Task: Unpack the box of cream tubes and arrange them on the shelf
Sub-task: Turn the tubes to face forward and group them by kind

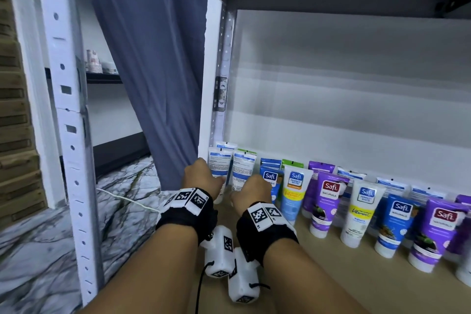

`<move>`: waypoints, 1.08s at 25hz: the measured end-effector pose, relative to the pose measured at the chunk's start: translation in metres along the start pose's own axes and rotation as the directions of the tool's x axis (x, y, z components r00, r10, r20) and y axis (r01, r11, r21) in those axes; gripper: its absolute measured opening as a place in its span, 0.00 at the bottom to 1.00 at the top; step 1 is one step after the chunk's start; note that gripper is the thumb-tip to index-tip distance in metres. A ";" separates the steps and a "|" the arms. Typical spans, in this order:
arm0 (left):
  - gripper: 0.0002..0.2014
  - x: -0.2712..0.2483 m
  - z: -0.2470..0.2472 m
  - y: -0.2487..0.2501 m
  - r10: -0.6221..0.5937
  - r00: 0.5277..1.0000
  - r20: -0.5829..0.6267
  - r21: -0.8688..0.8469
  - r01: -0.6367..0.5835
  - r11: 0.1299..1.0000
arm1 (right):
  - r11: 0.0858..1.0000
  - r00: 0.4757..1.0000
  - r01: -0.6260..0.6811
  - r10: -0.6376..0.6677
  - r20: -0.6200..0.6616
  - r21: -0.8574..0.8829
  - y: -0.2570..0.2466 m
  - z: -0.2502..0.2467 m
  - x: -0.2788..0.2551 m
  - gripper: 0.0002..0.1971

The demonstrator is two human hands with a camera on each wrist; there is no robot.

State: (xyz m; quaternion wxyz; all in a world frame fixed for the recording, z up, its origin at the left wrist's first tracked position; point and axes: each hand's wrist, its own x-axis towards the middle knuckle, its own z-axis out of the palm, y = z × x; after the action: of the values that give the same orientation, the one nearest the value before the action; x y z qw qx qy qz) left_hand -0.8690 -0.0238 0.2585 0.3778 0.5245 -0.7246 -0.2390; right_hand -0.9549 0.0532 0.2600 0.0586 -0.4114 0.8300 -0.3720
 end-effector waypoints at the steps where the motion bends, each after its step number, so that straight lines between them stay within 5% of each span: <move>1: 0.20 0.003 0.001 -0.002 -0.001 1.000 0.002 -0.009 0.001 1.000 | 1.000 1.000 -0.002 0.002 0.000 0.014 0.000 0.000 0.002 0.15; 14: 0.17 0.020 0.005 -0.010 0.093 0.995 0.038 -0.023 -0.093 0.995 | 0.998 1.000 0.027 -0.028 -0.014 -0.059 -0.010 -0.006 0.021 0.15; 27: 0.18 0.019 0.000 -0.013 0.054 0.999 0.009 -0.030 -0.054 0.998 | 0.990 0.994 0.082 -0.089 -0.061 -0.116 -0.003 -0.008 0.023 0.17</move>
State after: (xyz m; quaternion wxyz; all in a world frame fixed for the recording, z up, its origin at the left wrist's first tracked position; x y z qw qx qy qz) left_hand -0.8648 -0.0459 0.2548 0.3884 0.4979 -0.7365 -0.2423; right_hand -0.9715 0.0399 0.2731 -0.0086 -0.4367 0.8330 -0.3397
